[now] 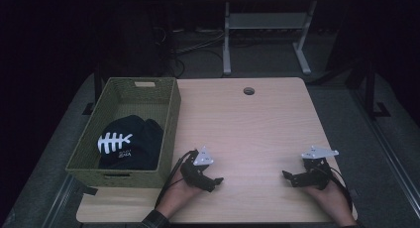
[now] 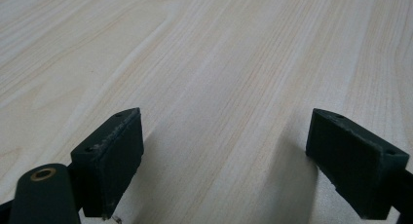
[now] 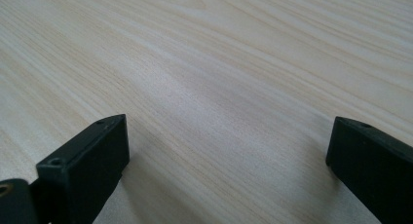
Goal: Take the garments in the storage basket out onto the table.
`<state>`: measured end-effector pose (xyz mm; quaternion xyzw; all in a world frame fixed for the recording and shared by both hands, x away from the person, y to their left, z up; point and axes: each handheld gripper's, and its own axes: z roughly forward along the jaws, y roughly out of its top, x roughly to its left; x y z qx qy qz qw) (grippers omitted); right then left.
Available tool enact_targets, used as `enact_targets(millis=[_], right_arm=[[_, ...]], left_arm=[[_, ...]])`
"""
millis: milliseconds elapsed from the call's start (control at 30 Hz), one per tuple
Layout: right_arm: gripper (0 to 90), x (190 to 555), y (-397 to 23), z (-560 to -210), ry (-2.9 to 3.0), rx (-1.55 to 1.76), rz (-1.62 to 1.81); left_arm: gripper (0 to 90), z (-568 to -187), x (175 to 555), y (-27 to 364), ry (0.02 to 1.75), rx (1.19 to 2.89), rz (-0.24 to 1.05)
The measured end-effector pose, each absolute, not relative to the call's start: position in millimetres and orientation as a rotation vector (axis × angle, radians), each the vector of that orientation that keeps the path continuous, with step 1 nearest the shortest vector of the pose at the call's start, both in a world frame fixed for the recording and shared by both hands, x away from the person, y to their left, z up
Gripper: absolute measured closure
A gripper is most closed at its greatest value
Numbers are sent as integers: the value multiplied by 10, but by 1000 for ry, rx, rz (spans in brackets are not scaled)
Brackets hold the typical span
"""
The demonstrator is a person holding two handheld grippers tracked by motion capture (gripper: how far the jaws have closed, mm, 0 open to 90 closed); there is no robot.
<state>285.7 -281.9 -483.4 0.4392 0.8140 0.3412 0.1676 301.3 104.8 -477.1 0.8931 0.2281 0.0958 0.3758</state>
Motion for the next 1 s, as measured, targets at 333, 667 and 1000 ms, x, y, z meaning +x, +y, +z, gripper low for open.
enact_targets(millis=[333,667,1000], right_arm=[[14,2845,-2818,-4834,2316,1251,972],[14,2844,-2818,-4834,2317,1252,972],[14,2844,-2817,-4834,2318,1250,973]], left_arm=[[139,-4762,2987,1038,571,2284,252],[139,-4529,2888,1076,522,2252,256],[139,-4421,2903,1142,532,2243,220]])
